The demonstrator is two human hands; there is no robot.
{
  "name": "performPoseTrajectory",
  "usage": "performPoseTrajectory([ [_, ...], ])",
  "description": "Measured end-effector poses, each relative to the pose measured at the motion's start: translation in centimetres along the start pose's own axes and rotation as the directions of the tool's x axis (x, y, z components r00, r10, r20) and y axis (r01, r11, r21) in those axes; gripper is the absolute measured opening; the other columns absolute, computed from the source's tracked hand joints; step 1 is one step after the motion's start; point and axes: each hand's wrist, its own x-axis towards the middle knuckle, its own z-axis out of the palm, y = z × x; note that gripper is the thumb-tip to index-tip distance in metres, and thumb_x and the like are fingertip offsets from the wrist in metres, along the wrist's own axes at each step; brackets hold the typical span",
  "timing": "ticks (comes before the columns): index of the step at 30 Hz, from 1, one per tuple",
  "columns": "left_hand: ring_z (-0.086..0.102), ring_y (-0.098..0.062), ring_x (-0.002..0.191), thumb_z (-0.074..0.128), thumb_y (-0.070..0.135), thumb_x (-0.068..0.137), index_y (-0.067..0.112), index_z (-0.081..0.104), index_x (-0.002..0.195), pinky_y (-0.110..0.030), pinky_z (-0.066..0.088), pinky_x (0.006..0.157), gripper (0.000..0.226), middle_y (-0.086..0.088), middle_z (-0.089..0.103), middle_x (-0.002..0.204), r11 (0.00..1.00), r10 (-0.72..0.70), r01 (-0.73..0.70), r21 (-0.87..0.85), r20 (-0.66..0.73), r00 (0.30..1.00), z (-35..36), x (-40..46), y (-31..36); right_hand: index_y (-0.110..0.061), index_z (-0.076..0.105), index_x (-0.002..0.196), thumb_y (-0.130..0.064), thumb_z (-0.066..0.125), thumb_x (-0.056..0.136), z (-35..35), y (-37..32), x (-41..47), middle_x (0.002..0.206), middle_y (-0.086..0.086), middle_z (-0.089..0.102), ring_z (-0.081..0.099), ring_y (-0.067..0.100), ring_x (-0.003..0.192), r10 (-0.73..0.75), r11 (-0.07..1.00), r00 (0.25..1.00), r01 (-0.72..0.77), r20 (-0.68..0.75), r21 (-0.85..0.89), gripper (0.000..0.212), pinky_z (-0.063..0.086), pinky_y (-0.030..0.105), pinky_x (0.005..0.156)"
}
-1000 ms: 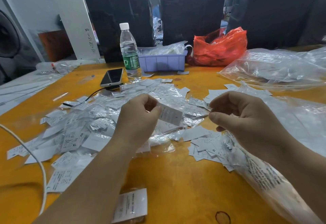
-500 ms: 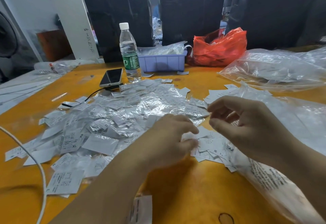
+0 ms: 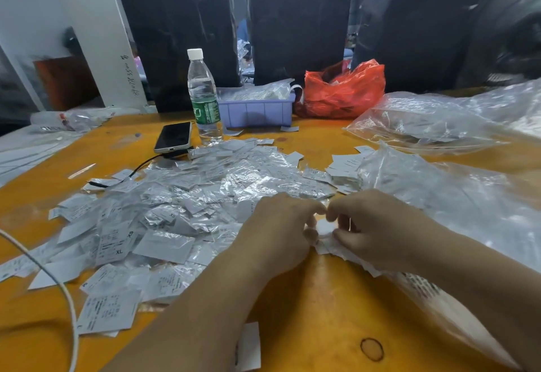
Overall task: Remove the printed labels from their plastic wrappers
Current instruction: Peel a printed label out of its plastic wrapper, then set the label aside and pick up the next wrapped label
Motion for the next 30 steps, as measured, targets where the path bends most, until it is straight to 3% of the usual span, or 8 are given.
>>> performPoseTrajectory([
  [10,0.056,-0.015,0.099,0.056,0.015,0.089,0.035,0.062,0.121,-0.031,0.047,0.086,0.038,0.01,0.067,0.097,0.993,-0.073,0.064,-0.095,-0.104,0.992,-0.5,-0.3,0.1,-0.031,0.048,0.082,-0.024,0.047,0.096,-2.9,-2.0,0.0,0.076,-0.012,0.047,0.044,0.003,0.067,0.062,0.981,0.943,0.003,0.327,-0.194,0.016,0.035,0.025,0.059],
  [12,0.055,-0.016,0.093,0.056,0.013,0.087,0.034,0.063,0.119,-0.031,0.048,0.083,0.039,0.01,0.063,0.09,0.992,-0.062,0.044,-0.118,-0.157,0.986,-0.6,-0.4,0.4,-0.029,0.056,0.099,-0.033,0.045,0.099,-3.4,-2.2,-0.3,0.089,-0.01,0.055,0.052,0.008,0.08,0.078,0.972,0.905,0.023,0.418,-0.232,0.012,0.045,0.027,0.071],
  [15,0.057,-0.019,0.09,0.056,0.009,0.085,0.026,0.069,0.112,-0.035,0.049,0.081,0.034,0.005,0.069,0.09,0.989,-0.034,0.005,-0.146,-0.2,0.979,-0.8,-0.5,0.7,-0.03,0.044,0.133,-0.036,0.042,0.1,-3.0,-2.3,-1.2,0.122,0.001,0.059,0.056,0.021,0.107,0.128,0.966,0.852,0.008,0.507,-0.258,0.034,0.049,0.043,0.091],
  [18,0.058,-0.017,0.09,0.059,0.009,0.083,0.024,0.073,0.098,-0.033,0.049,0.08,0.026,0.005,0.07,0.092,0.988,-0.021,-0.006,-0.157,-0.165,0.986,-1.1,-0.8,0.9,-0.034,0.04,0.139,-0.026,0.042,0.101,-2.2,-2.4,-2.6,0.135,-0.006,0.05,0.046,0.017,0.121,0.005,0.986,0.936,0.055,0.353,-0.159,0.039,0.042,0.037,0.1],
  [21,0.055,-0.015,0.09,0.058,0.012,0.086,0.023,0.073,0.092,-0.03,0.048,0.077,0.019,0.007,0.066,0.09,0.989,-0.005,-0.015,-0.144,-0.139,0.99,-1.1,-0.9,1.0,-0.028,0.051,0.129,-0.011,0.041,0.096,-1.9,-2.0,-3.6,0.127,-0.008,0.054,0.045,0.015,0.116,-0.079,0.941,0.992,0.108,0.101,-0.32,0.039,0.044,0.03,0.095],
  [24,0.052,-0.011,0.086,0.06,0.014,0.088,0.024,0.075,0.092,-0.028,0.046,0.076,0.018,0.012,0.059,0.087,0.988,-0.016,-0.002,-0.152,-0.115,0.993,-0.9,-0.8,1.0,-0.023,0.055,0.113,-0.001,0.043,0.087,-1.9,-1.6,-4.8,0.109,-0.004,0.058,0.05,0.018,0.098,0.051,0.885,0.997,-0.071,-0.054,-0.461,0.036,0.048,0.029,0.079],
  [27,0.052,-0.005,0.083,0.061,0.013,0.086,0.026,0.074,0.087,-0.019,0.042,0.068,0.017,0.016,0.057,0.085,0.986,-0.019,0.008,-0.165,-0.063,0.998,-0.7,-0.7,0.9,-0.023,0.055,0.107,-0.023,0.058,0.092,-1.5,-1.5,-6.0,0.1,-0.004,0.055,0.052,0.017,0.092,0.211,0.868,0.975,-0.217,-0.065,-0.446,0.016,0.044,0.027,0.07],
  [30,0.055,-0.002,0.082,0.064,0.015,0.086,0.034,0.067,0.079,-0.018,0.044,0.069,0.02,0.02,0.058,0.084,0.977,-0.033,0.04,-0.209,0.035,0.999,-0.4,-0.8,1.0,-0.024,0.05,0.111,-0.036,0.057,0.093,-0.3,-1.4,-6.3,0.103,-0.003,0.054,0.053,0.018,0.097,0.264,0.878,0.964,-0.247,-0.015,-0.41,0.023,0.039,0.027,0.065],
])
